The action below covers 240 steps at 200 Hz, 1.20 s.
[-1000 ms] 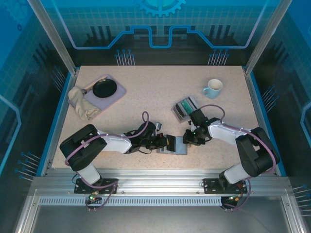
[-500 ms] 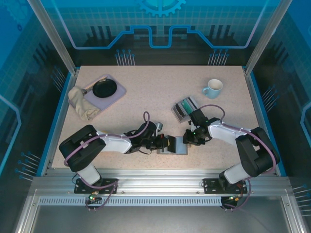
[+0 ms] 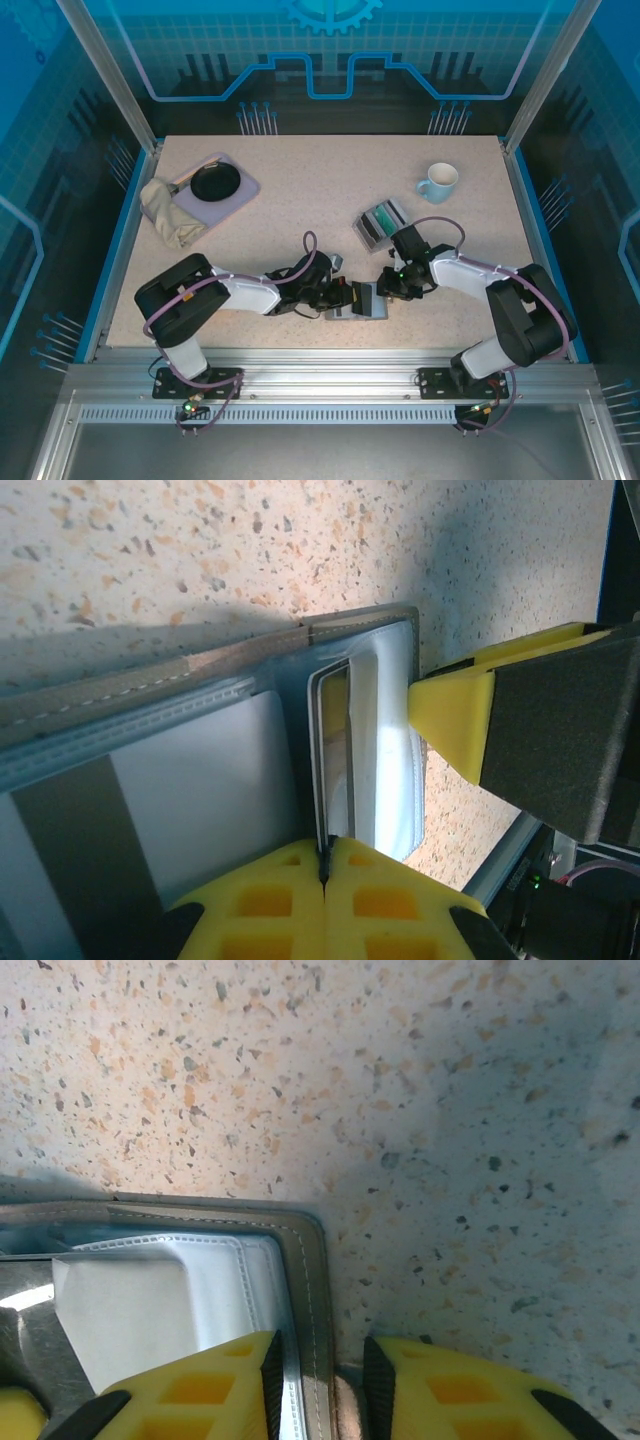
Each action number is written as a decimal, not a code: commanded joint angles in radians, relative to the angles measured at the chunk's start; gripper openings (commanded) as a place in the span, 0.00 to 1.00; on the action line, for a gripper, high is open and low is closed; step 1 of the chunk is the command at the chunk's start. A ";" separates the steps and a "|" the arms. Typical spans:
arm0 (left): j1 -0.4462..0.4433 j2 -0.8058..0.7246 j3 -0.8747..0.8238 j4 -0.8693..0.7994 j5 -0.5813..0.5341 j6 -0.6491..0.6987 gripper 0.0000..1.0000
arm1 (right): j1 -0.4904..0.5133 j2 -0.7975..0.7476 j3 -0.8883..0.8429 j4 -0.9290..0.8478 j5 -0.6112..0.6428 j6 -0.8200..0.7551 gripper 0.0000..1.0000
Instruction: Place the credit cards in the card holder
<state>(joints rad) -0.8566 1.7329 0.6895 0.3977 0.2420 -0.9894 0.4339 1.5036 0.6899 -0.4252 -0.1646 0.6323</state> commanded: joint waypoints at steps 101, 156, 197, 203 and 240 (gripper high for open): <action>-0.051 0.025 0.117 -0.255 -0.057 0.039 0.18 | -0.006 0.066 -0.099 0.111 -0.099 0.045 0.29; -0.054 -0.009 0.101 -0.266 -0.061 0.056 0.07 | -0.016 0.066 -0.096 0.112 -0.113 0.027 0.30; -0.058 0.035 0.146 -0.275 -0.020 0.073 0.04 | -0.016 0.069 -0.113 0.137 -0.142 0.036 0.29; -0.059 0.046 0.156 -0.283 -0.013 0.075 0.04 | -0.015 0.070 -0.117 0.144 -0.149 0.040 0.29; -0.068 0.091 0.205 -0.308 0.009 0.082 0.05 | -0.015 0.081 -0.132 0.173 -0.172 0.055 0.26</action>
<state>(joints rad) -0.9035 1.7805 0.8566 0.1547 0.2062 -0.9394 0.3885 1.4826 0.6403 -0.3634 -0.2317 0.6697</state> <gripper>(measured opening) 0.052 0.268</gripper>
